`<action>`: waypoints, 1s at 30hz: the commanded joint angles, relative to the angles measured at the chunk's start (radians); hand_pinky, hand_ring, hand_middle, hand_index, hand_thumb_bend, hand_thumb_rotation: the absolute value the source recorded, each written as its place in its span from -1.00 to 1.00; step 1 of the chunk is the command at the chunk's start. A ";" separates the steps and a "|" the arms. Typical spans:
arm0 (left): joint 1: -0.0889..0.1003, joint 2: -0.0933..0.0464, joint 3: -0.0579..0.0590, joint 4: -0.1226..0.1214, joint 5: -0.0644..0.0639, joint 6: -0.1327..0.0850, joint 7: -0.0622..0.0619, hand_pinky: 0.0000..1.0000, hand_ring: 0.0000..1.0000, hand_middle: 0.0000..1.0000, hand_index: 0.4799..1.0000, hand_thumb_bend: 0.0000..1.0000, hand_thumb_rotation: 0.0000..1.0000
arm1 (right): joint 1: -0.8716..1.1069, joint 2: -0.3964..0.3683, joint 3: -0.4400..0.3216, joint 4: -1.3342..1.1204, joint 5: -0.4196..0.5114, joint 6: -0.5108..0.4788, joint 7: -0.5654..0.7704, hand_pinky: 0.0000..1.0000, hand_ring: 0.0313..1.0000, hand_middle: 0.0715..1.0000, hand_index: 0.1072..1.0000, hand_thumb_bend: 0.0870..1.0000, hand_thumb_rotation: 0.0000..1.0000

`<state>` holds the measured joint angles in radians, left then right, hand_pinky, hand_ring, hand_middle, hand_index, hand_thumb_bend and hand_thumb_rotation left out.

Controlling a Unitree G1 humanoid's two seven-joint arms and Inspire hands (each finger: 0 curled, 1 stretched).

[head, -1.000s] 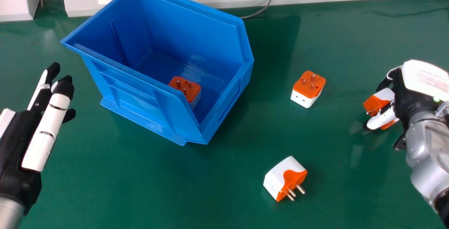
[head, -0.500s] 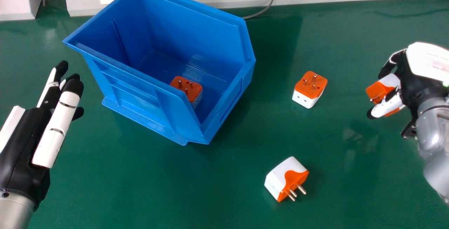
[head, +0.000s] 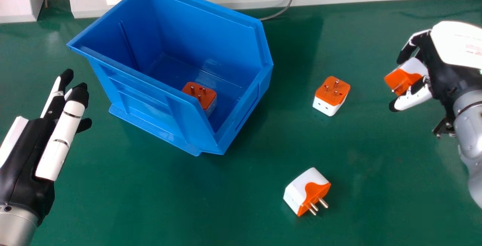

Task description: Pick all objects and put in blue box

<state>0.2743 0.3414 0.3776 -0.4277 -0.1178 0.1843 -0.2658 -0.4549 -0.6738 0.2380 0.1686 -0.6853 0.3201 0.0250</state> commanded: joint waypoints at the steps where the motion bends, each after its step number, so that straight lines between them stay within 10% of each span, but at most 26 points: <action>1: -0.007 0.017 0.006 -0.008 0.000 -0.020 -0.004 0.79 0.90 0.94 1.00 0.00 1.00 | 0.013 -0.032 -0.037 -0.083 -0.028 0.005 0.011 -0.31 -0.21 -0.03 -0.05 -0.11 -1.00; 30: -0.021 0.016 -0.003 -0.021 0.011 -0.006 0.005 0.79 0.90 0.95 1.00 0.00 1.00 | 0.215 0.054 -0.066 -0.608 -0.047 -0.108 0.229 -0.35 -0.18 0.00 -0.06 -0.12 -1.00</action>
<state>0.2590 0.3448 0.3740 -0.4215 -0.1159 0.1846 -0.2667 -0.2316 -0.6275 0.1770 -0.3954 -0.7186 0.2277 0.2469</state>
